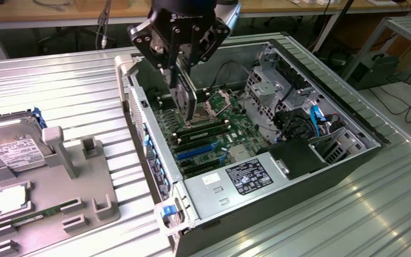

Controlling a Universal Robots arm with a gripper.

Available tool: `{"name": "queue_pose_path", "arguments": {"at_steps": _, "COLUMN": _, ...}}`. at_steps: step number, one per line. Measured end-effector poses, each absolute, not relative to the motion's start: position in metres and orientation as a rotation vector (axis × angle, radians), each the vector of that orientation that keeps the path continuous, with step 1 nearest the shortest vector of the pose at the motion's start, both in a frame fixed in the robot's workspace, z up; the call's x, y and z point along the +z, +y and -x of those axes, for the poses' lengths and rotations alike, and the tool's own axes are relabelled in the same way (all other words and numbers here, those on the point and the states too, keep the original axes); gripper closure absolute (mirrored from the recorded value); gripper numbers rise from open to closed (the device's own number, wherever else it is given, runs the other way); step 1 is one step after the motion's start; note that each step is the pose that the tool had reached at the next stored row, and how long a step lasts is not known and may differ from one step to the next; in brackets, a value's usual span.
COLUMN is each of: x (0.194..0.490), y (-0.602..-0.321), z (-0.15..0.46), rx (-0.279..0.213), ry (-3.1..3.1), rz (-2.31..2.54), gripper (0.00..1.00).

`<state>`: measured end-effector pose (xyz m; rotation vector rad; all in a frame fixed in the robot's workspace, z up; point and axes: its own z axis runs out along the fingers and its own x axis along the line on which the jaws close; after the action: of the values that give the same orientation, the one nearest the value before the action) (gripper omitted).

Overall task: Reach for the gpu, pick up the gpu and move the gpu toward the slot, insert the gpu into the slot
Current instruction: 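Pick up the gpu and move the gpu toward the slot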

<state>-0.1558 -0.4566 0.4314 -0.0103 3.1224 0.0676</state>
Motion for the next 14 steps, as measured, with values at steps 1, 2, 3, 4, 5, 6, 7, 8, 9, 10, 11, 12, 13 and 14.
{"name": "queue_pose_path", "arguments": {"at_steps": 1, "x": 0.431, "y": -0.456, "z": 0.151, "rx": 0.068, "ry": 3.122, "rz": 0.01, "gripper": 0.73}}
{"name": "queue_pose_path", "arguments": {"at_steps": 2, "x": 0.431, "y": -0.456, "z": 0.146, "rx": 0.068, "ry": 3.122, "rz": 0.01, "gripper": 0.73}}
{"name": "queue_pose_path", "arguments": {"at_steps": 3, "x": 0.431, "y": -0.456, "z": 0.137, "rx": 0.068, "ry": 3.122, "rz": 0.01, "gripper": 0.73}}
{"name": "queue_pose_path", "arguments": {"at_steps": 4, "x": 0.431, "y": -0.456, "z": 0.132, "rx": 0.068, "ry": 3.122, "rz": 0.01, "gripper": 0.73}}
{"name": "queue_pose_path", "arguments": {"at_steps": 5, "x": 0.431, "y": -0.456, "z": 0.124, "rx": 0.068, "ry": 3.122, "rz": 0.01, "gripper": 0.73}}
{"name": "queue_pose_path", "arguments": {"at_steps": 6, "x": 0.43, "y": -0.455, "z": 0.114, "rx": 0.068, "ry": 3.122, "rz": 0.01, "gripper": 0.73}}
{"name": "queue_pose_path", "arguments": {"at_steps": 7, "x": 0.43, "y": -0.455, "z": 0.102, "rx": 0.068, "ry": 3.122, "rz": 0.01, "gripper": 0.73}}
{"name": "queue_pose_path", "arguments": {"at_steps": 8, "x": 0.43, "y": -0.455, "z": 0.095, "rx": 0.068, "ry": 3.122, "rz": 0.01, "gripper": 0.73}}
{"name": "queue_pose_path", "arguments": {"at_steps": 9, "x": 0.429, "y": -0.455, "z": 0.084, "rx": 0.068, "ry": 3.122, "rz": 0.01, "gripper": 0.73}}
{"name": "queue_pose_path", "arguments": {"at_steps": 10, "x": 0.429, "y": -0.455, "z": 0.076, "rx": 0.068, "ry": 3.122, "rz": 0.01, "gripper": 0.73}}
{"name": "queue_pose_path", "arguments": {"at_steps": 11, "x": 0.429, "y": -0.455, "z": 0.067, "rx": 0.068, "ry": 3.122, "rz": 0.01, "gripper": 0.73}}
{"name": "queue_pose_path", "arguments": {"at_steps": 12, "x": 0.428, "y": -0.455, "z": 0.055, "rx": 0.068, "ry": 3.122, "rz": 0.01, "gripper": 0.73}}
{"name": "queue_pose_path", "arguments": {"at_steps": 13, "x": 0.428, "y": -0.455, "z": 0.047, "rx": 0.068, "ry": 3.122, "rz": 0.01, "gripper": 0.73}}
{"name": "queue_pose_path", "arguments": {"at_steps": 14, "x": 0.427, "y": -0.455, "z": 0.035, "rx": 0.068, "ry": 3.122, "rz": 0.01, "gripper": 0.73}}
